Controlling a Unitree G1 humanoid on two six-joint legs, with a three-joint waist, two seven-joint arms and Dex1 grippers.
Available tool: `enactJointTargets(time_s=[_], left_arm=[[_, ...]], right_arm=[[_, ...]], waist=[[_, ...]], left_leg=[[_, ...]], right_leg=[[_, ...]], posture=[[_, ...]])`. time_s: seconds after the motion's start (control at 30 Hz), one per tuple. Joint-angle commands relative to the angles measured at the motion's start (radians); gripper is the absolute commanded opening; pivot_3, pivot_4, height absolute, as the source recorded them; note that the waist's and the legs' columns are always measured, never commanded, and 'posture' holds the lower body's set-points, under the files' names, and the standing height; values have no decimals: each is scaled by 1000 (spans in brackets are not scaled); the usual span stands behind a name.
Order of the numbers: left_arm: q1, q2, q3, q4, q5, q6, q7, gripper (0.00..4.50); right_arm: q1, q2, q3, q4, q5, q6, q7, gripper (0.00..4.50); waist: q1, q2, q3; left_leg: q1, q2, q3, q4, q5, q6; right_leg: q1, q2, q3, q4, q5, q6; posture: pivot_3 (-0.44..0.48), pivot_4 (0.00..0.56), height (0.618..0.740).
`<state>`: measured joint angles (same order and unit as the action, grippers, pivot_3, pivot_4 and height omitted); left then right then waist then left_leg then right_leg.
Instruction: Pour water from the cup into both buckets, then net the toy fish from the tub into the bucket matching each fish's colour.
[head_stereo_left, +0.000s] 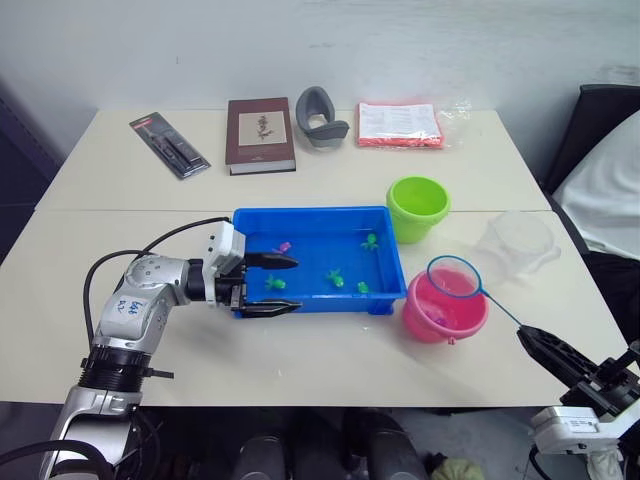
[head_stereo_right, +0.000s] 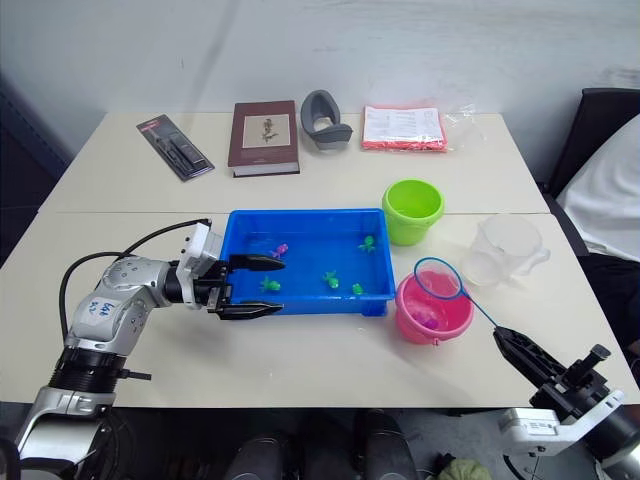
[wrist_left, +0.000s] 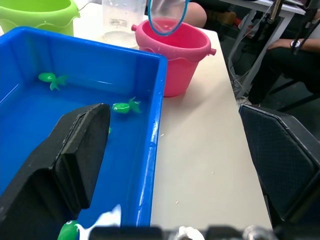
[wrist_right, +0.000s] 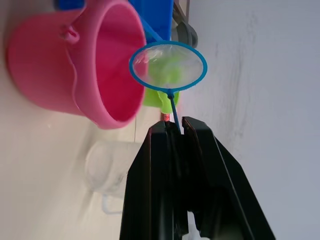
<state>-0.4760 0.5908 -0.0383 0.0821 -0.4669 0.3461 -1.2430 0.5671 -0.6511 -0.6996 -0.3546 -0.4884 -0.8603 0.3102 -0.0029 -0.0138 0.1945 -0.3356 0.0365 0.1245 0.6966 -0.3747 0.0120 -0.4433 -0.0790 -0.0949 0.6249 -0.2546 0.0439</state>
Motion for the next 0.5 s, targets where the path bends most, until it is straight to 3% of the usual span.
enactJointTargets(time_s=[0.03, 0.2, 0.3, 0.4, 0.5], left_arm=[[15, 11, 39, -29, -12, -11, 17, 4445], [101, 18, 156, -67, -48, -12, 99, 4445], [160, 17, 228, -110, -54, -25, 169, 4445], [244, 41, 296, -167, -47, -29, 219, 4445], [298, 61, 337, -198, -37, -31, 260, 4445]], right_arm=[[5, -72, 52, -70, 290, 131, 88, 0], [-106, -242, 226, -205, 841, 473, 271, 0], [-268, -318, 335, -228, 1034, 671, 334, 0], [-466, -375, 503, -219, 1142, 926, 390, 0], [-652, -327, 651, -179, 1144, 1108, 376, 0]], waist=[[-1, 0, 0], [-22, 0, 0], [-24, -2, 1], [-23, -2, 1], [-20, -4, 0]], left_leg=[[0, 0, 0, 0, 0, 0], [1, 2, 0, -1, 0, 1], [1, 2, 0, 0, 0, 2], [1, 2, -2, 0, 0, 2], [0, 3, -2, 0, 0, 2]], right_leg=[[0, 0, 0, 0, 0, 0], [0, 1, 1, 1, 0, 0], [0, 0, 1, 1, 0, 0], [0, 0, -1, 1, 0, 0], [0, -1, -3, 0, 0, -1]], posture=[[0, 150, 740], [0, 150, 740], [0, 150, 740], [0, 150, 740], [0, 150, 740]])
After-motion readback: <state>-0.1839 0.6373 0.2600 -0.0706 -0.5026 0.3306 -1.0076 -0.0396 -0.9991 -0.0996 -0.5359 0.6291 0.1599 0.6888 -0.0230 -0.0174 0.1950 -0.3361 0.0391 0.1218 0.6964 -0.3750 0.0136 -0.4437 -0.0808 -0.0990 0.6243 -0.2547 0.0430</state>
